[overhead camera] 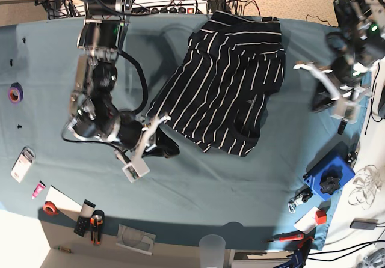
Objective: Layout the t-shirt on the table in an organized manner, then fold the t-shirt properly
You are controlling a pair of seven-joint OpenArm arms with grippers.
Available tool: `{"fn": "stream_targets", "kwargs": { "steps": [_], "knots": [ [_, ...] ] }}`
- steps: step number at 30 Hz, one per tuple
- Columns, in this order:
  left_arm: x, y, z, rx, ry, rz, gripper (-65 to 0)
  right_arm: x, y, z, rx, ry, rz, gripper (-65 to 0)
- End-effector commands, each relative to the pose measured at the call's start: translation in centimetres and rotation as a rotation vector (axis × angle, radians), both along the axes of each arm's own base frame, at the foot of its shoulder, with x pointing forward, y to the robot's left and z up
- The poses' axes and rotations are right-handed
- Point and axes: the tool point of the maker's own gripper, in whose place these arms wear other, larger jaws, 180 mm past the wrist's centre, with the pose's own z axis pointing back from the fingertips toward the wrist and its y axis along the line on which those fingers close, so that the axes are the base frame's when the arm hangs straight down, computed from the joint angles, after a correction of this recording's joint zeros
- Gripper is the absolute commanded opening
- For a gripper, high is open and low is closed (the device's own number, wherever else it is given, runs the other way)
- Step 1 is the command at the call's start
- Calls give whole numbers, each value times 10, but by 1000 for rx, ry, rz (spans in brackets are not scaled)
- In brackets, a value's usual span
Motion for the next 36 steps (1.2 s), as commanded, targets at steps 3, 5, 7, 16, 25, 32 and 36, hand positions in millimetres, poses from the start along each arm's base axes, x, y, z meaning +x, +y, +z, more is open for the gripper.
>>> {"fn": "stream_targets", "kwargs": {
  "steps": [3,5,7,16,25,32,36],
  "knots": [
    [-11,9,-1,11,11,25,-650,-20,1,-2,-4,-3,12,-650],
    [-21,13,-9,14,50,36,-650,-39,2,-10,-25,20,19,-650],
    [-32,10,-17,0,88,29,-650,-58,1,-16,-52,33,23,-650],
    [-101,8,-61,-2,351,18,-650,-154,-11,-54,-204,181,8,-650],
    [-195,7,-89,5,625,3,-650,-252,-25,-93,-308,456,3,-650],
    [-257,8,-96,-5,792,11,-650,-349,-54,-115,-453,697,59,-650],
    [-287,13,-108,-23,882,10,-650,-392,-71,-117,-526,793,93,-650]
  ]
}}
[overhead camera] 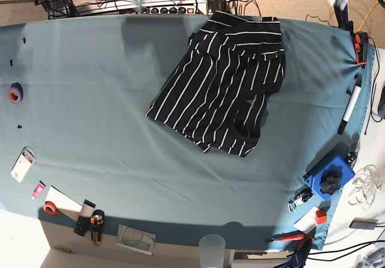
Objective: Layout the t-shirt on the table in an organized manner, then fold the t-shirt properly
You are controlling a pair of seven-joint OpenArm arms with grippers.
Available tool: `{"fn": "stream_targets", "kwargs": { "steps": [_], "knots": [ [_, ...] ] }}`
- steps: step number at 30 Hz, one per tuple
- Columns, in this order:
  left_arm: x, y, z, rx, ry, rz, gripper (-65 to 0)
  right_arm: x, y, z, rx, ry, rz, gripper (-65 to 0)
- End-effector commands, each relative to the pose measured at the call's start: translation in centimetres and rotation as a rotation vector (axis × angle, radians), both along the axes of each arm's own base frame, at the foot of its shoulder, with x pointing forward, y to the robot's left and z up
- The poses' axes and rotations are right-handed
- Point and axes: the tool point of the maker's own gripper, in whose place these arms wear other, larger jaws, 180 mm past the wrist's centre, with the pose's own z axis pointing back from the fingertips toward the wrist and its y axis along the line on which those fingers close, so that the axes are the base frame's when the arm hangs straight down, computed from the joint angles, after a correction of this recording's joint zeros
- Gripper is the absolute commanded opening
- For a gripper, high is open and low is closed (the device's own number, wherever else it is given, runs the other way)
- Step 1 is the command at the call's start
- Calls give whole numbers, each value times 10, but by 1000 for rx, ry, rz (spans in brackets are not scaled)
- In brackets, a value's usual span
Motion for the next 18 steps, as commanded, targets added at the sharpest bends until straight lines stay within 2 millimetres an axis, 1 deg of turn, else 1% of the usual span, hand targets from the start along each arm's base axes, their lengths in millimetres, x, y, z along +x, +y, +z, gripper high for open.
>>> {"fn": "stream_targets", "kwargs": {
  "steps": [1,4,6,8,11,15,18],
  "knots": [
    [-11,2,-2,-8,32,-4,-650,-6,-1,3,5,7,4,-650],
    [-32,5,-22,-46,88,42,-650,-24,-8,-4,-1,54,6,-650],
    [-43,5,-38,-73,119,93,-650,-31,-18,-16,-24,82,3,-650],
    [-49,7,-56,-88,153,156,-650,-39,-32,-33,-79,120,-12,-650],
    [-54,9,-83,-119,195,232,-650,-46,-52,-63,-147,185,-52,-650],
    [-53,7,-114,-177,212,298,-650,-52,-63,-100,-152,269,-116,-650],
    [-52,7,-138,-170,212,350,-650,-53,-76,-125,-186,322,-141,-650]
  ]
}}
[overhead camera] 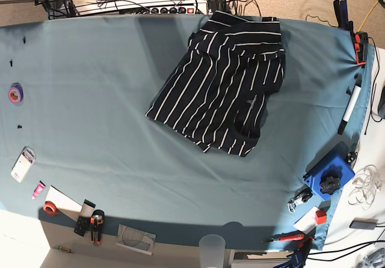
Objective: Layout the t-shirt on the table in an organized manner, then fold the t-shirt properly
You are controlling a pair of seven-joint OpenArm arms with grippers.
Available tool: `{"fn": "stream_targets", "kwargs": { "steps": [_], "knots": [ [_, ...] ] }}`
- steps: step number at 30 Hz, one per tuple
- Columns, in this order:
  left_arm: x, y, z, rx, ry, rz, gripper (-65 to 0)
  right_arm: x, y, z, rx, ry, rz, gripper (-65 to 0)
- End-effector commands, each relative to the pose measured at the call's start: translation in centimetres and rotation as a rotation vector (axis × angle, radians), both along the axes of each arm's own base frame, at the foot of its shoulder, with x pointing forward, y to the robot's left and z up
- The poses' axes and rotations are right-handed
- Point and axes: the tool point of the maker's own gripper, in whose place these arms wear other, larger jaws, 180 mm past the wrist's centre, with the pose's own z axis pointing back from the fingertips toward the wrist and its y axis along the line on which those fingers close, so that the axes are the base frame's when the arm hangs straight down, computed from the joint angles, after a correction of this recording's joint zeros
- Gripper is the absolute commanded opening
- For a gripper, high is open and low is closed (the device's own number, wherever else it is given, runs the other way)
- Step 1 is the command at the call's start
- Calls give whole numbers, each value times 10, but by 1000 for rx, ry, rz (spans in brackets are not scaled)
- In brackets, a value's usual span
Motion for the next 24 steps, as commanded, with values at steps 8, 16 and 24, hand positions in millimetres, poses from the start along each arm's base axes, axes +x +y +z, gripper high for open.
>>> {"fn": "stream_targets", "kwargs": {
  "steps": [8,16,24],
  "knots": [
    [20,-4,-59,86,-69,47,-650,26,-10,-55,5,-44,-115,-650],
    [7,-30,-108,253,21,98,-650,61,-45,-77,-75,-75,96,-650],
    [9,-67,-115,233,-28,133,-650,66,-95,-80,-237,-123,749,-650]
  ]
}}
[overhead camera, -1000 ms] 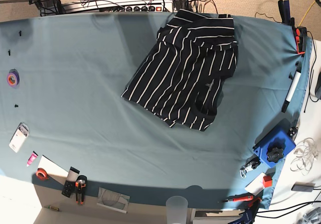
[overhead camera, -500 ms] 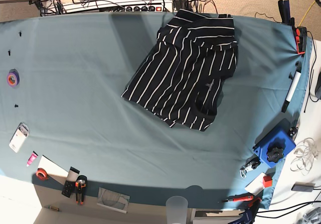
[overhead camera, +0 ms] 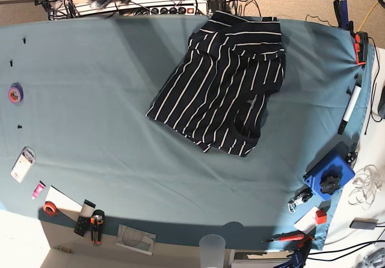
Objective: Layout the t-shirt on the table in an organized manner, then fold the t-shirt properly
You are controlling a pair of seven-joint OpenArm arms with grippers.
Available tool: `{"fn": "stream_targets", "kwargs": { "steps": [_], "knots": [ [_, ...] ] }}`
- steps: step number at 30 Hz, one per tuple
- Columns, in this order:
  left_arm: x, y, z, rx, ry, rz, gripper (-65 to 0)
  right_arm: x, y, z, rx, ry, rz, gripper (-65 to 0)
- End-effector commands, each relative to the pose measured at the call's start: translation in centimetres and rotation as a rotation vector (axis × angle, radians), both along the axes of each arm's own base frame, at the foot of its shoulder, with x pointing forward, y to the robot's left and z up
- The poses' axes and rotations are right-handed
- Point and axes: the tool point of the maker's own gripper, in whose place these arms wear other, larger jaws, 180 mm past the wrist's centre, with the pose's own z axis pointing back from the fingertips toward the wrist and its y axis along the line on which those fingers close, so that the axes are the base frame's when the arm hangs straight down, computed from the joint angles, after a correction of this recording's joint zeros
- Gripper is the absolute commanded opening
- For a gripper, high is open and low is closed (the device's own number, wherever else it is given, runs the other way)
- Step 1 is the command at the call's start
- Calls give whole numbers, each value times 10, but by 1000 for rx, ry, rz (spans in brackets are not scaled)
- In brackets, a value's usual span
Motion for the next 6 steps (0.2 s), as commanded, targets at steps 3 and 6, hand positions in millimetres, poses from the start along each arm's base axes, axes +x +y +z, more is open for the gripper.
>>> {"fn": "stream_targets", "kwargs": {
  "steps": [3,6],
  "knots": [
    [-5,-5,1,-10,4,10,-650,7,-8,1,-49,-32,170,-650],
    [-6,-8,1,-19,6,21,-650,6,2,-2,-40,-42,243,-650]
  ]
}}
